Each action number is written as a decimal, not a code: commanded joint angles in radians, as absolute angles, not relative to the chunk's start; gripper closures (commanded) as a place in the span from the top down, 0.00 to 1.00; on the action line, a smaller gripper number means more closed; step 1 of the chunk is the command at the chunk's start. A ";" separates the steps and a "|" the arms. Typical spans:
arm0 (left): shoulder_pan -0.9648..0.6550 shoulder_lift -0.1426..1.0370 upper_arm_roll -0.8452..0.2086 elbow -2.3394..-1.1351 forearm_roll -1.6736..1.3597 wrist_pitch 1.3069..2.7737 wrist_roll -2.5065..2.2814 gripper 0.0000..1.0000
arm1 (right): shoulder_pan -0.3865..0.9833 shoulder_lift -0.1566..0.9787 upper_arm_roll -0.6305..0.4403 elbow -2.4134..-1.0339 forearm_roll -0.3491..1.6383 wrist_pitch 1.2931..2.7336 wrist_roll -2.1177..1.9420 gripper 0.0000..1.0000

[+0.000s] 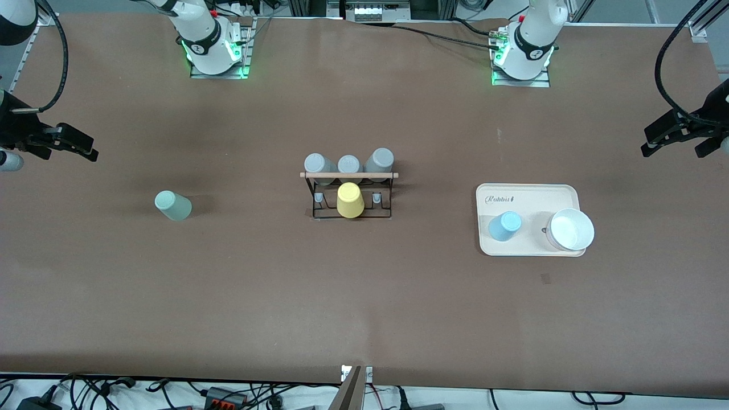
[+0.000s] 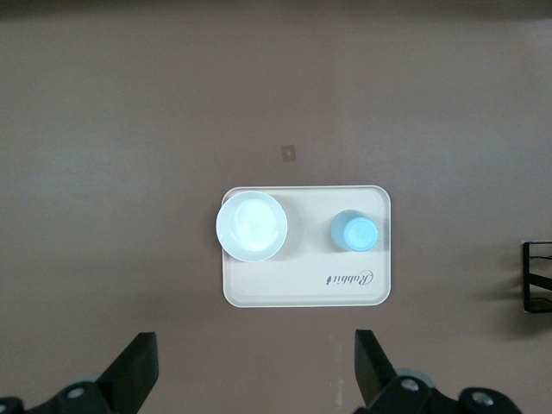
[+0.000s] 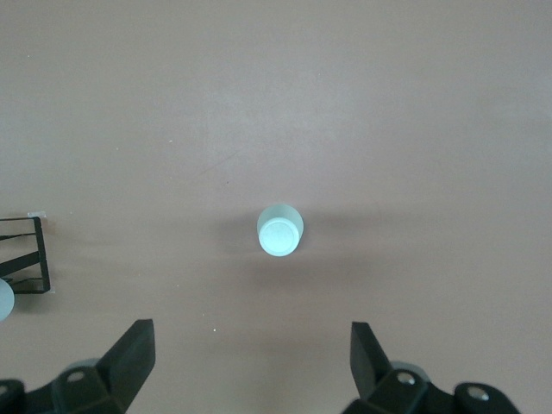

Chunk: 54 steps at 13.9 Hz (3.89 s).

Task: Hang scattered cups on rack with three cups
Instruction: 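Reach the left gripper down to the light blue cup on the tray, then close the left gripper on the light blue cup and lift it, then carry the blue cup with the left gripper onto the rack beside the yellow cup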

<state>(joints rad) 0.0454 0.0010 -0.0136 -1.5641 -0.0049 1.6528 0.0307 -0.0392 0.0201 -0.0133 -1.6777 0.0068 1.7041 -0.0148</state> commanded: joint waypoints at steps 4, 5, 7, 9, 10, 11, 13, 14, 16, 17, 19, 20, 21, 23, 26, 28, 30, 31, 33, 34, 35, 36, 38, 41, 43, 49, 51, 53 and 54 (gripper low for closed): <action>0.040 0.021 -0.014 -1.548 -0.018 1.632 0.034 1.00 | -0.051 -0.003 0.002 -1.695 -0.003 1.698 -0.026 1.00; 0.029 0.056 -0.017 -1.551 -0.018 1.632 0.031 1.00 | -0.051 -0.003 0.002 -1.695 -0.003 1.700 -0.026 1.00; 0.006 0.115 -0.043 -1.558 -0.020 1.640 0.020 1.00 | -0.051 -0.003 0.002 -1.692 -0.003 1.704 -0.025 1.00; -0.009 0.182 -0.090 -1.572 -0.020 1.676 -0.062 1.00 | -0.051 0.000 0.002 -1.690 -0.003 1.707 -0.025 1.00; -0.017 0.208 -0.106 -1.598 -0.020 1.727 -0.127 1.00 | -0.051 0.002 0.002 -1.687 -0.003 1.709 -0.025 1.00; -0.021 0.221 -0.121 -1.636 -0.020 1.786 -0.162 1.00 | -0.051 0.002 0.002 -1.687 -0.003 1.709 -0.026 1.00; -0.029 0.248 -0.132 -1.745 -0.020 1.946 -0.216 1.00 | -0.051 0.006 0.002 -1.684 -0.003 1.706 -0.026 1.00; -0.037 0.262 -0.132 -1.793 -0.020 2.016 -0.227 1.00 | -0.051 0.009 0.002 -1.684 -0.002 1.704 -0.026 1.00; -0.038 0.302 -0.132 -1.860 -0.018 2.126 -0.251 1.00 | -0.051 0.009 0.002 -1.681 0.002 1.706 -0.029 1.00; -0.038 0.323 -0.132 -1.877 -0.018 2.156 -0.258 1.00 | -0.051 0.009 0.002 -1.681 0.002 1.706 -0.029 1.00; -0.047 0.366 -0.132 -1.902 -0.017 2.225 -0.282 1.00 | -0.051 0.011 0.002 -1.681 0.002 1.706 -0.029 1.00; -0.058 0.394 -0.132 -1.905 -0.017 2.256 -0.302 1.00 | -0.051 0.011 0.003 -1.681 0.002 1.706 -0.029 1.00; -0.069 0.419 -0.130 -1.907 -0.014 2.270 -0.319 1.00 | -0.051 0.012 0.002 -1.681 0.002 1.706 -0.029 1.00; -0.078 0.446 -0.129 -1.917 -0.006 2.278 -0.328 1.00 | -0.052 0.015 0.002 -1.681 0.002 1.706 -0.029 1.00; -0.077 0.468 -0.126 -1.936 -0.005 2.301 -0.328 0.97 | -0.052 0.017 0.002 -1.681 0.002 1.707 -0.029 1.00; -0.075 0.468 -0.126 -1.937 -0.005 2.299 -0.327 0.81 | -0.052 0.017 0.002 -1.681 0.002 1.707 -0.029 1.00; -0.074 0.468 -0.126 -1.937 -0.005 2.298 -0.325 0.63 | -0.052 0.018 0.002 -1.681 0.002 1.709 -0.029 1.00; -0.072 0.466 -0.126 -1.936 -0.005 2.296 -0.325 0.55 | -0.052 0.017 0.002 -1.681 0.000 1.707 -0.029 1.00; -0.067 0.445 -0.126 -1.925 -0.005 2.278 -0.322 0.44 | -0.052 0.018 0.002 -1.681 -0.002 1.706 -0.031 1.00; -0.072 0.414 -0.124 -1.913 -0.005 2.260 -0.324 0.40 | -0.052 0.018 0.002 -1.681 -0.002 1.706 -0.031 1.00; -0.075 0.390 -0.127 -1.872 -0.005 2.231 -0.328 0.39 | -0.052 0.018 0.002 -1.681 -0.002 1.704 -0.031 1.00; -0.084 0.385 -0.132 -1.811 -0.005 2.173 -0.345 0.39 | -0.052 0.018 0.002 -1.681 -0.002 1.704 -0.031 1.00; -0.135 0.396 -0.132 -1.670 -0.006 2.051 -0.434 0.39 | -0.052 0.017 0.002 -1.681 -0.002 1.704 -0.031 1.00; -0.218 0.403 -0.132 -1.550 -0.018 1.953 -0.584 0.40 | -0.052 0.018 0.002 -1.681 -0.002 1.701 -0.032 1.00; -0.288 0.411 -0.132 -1.504 -0.020 1.945 -0.732 0.42 | -0.052 0.018 0.002 -1.681 -0.002 1.695 -0.032 1.00; -0.503 0.511 -0.132 -1.371 -0.023 1.944 -1.092 0.42 | -0.052 0.018 0.002 -1.683 -0.002 1.690 -0.037 1.00; -0.552 0.529 -0.132 -1.361 -0.023 1.944 -1.158 0.42 | -0.052 0.018 0.002 -1.683 -0.002 1.692 -0.035 1.00; -0.587 0.541 -0.132 -1.361 -0.023 1.945 -1.198 0.42 | -0.052 0.020 0.002 -1.681 -0.002 1.692 -0.034 1.00; -0.594 0.548 -0.132 -1.361 -0.025 1.945 -1.206 0.42 | -0.052 0.018 0.002 -1.681 0.000 1.692 -0.034 1.00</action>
